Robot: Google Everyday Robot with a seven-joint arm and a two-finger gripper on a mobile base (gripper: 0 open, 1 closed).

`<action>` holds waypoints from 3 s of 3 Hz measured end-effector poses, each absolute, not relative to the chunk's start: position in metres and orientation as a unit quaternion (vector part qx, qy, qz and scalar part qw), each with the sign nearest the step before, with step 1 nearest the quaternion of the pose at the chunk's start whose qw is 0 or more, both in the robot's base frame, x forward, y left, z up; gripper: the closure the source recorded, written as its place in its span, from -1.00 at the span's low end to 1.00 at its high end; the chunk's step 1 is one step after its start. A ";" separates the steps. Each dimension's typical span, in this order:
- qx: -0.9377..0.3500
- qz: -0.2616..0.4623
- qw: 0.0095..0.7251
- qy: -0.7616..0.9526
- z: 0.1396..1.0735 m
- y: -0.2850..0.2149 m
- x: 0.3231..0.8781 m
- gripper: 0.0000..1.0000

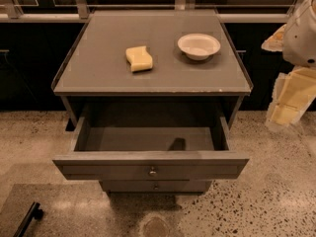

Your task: Place sponge into top drawer

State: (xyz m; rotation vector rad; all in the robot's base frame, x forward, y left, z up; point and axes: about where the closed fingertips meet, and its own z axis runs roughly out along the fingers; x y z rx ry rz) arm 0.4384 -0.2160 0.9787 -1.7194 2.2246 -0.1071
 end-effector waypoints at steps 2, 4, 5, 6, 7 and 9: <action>-0.599 -0.047 0.172 0.781 0.982 -0.216 0.439 -1.00; -0.589 0.008 0.268 0.762 0.988 -0.213 0.520 -1.00; -0.588 0.054 0.293 0.752 0.974 -0.200 0.588 -1.00; -0.594 0.110 0.303 0.738 0.956 -0.147 0.677 -1.00; -0.593 0.107 0.311 0.735 0.961 -0.146 0.684 -1.00; -0.519 0.129 0.386 0.752 0.954 -0.151 0.707 -1.00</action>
Offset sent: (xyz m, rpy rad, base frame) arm 0.0009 -0.0009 0.0022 -0.0063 -0.0374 -0.0226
